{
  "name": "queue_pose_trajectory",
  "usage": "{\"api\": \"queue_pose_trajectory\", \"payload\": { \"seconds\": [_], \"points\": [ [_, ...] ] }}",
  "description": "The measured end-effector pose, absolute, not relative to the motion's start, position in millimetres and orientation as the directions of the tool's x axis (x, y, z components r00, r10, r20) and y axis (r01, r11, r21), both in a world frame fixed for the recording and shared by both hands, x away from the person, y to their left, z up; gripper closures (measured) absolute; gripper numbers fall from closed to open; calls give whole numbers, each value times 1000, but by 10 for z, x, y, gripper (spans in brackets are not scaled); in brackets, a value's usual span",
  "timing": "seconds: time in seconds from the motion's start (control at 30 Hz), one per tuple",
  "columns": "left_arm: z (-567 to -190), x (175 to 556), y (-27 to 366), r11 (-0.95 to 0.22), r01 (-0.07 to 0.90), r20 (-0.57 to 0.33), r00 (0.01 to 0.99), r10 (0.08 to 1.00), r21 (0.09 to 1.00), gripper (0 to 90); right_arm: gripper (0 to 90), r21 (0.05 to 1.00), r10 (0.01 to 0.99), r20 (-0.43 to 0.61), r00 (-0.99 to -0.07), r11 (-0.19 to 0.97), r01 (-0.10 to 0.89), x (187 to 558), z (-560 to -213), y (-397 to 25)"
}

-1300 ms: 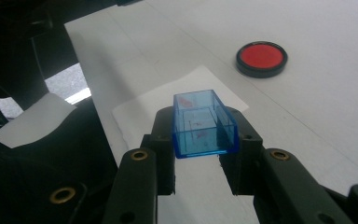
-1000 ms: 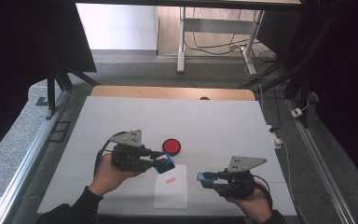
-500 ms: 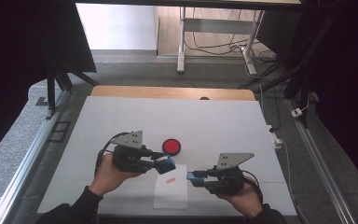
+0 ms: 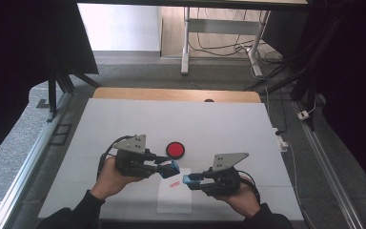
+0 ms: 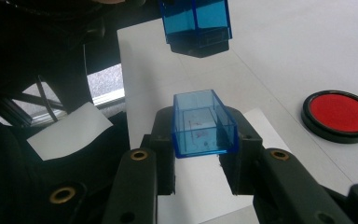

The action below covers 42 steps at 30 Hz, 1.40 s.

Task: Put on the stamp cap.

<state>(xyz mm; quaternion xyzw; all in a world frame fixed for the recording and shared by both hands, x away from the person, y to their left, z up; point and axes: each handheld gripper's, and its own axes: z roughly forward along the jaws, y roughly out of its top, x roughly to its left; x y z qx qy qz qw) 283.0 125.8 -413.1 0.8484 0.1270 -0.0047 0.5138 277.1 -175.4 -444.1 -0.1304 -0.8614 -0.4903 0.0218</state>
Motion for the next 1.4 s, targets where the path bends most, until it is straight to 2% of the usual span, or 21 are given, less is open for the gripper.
{"api": "queue_pose_trajectory", "payload": {
  "seconds": [0.83, 1.4],
  "points": [
    [-4121, 2772, 1204, -438, 136, -87, 988, 128, 889, 700, 684, 843, 70, 202, -977, 495, 210, 2893, -4523, -1423],
    [-4121, 2762, 1213, -425, 110, -81, 993, 86, 898, 700, 684, 852, 42, 203, -978, 485, 198, 2905, -4518, -1363]
  ]
}}
